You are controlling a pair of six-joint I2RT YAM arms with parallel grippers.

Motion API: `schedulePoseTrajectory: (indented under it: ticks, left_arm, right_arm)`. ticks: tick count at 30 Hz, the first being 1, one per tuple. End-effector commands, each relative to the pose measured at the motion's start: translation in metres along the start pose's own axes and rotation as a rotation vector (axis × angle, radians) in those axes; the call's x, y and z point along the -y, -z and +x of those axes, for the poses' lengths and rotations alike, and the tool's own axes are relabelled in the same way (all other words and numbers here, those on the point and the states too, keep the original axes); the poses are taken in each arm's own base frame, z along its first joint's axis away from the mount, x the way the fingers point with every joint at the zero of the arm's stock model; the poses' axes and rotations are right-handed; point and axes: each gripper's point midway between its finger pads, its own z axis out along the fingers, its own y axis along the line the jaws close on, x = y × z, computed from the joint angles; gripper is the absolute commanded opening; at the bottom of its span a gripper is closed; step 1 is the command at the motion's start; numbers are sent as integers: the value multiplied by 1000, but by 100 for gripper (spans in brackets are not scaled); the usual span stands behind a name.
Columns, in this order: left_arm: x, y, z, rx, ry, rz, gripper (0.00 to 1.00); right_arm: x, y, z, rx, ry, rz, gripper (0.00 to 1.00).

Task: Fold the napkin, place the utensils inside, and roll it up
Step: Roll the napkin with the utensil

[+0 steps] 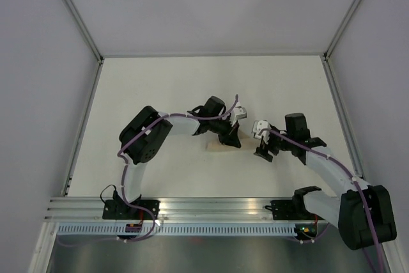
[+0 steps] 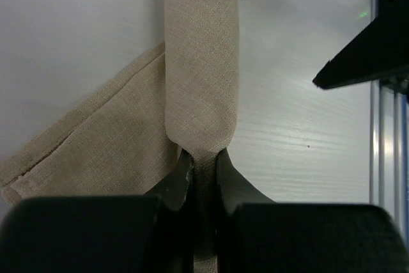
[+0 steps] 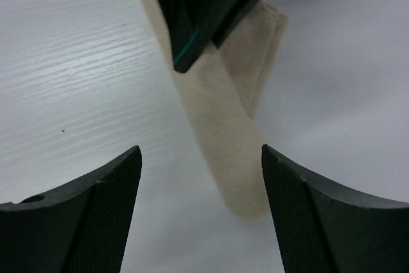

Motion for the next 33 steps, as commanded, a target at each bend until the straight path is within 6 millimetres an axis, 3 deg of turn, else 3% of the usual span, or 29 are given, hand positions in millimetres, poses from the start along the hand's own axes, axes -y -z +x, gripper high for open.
schedulePoseTrajectory:
  ticks: [1,13,20,24,27,29,30,33]
  left_arm:
    - [15,-2,93,-260,339,96,2]
    - [7,-8,104,-310,488,157,2]
    - [4,-9,103,-325,499,162,4]
    - [5,-9,101,-327,504,174,11]
    - [4,-9,94,-318,498,168,27]
    - [4,-7,86,-303,499,167,37]
    - [4,-5,78,-286,489,164,38]
    - [5,0,53,-219,480,155,42]
  right_arm:
    - [10,-7,-12,16,250,99,82]
    - [-11,-43,-8,-57,410,80,83]
    - [-17,-61,9,-118,428,49,80]
    - [-19,-64,19,-152,418,30,64]
    - [-20,-65,23,-170,404,16,44]
    - [-22,-66,26,-180,397,0,39]
    - [-23,-66,27,-183,394,-5,32]
    - [-26,-67,30,-199,384,-27,23]
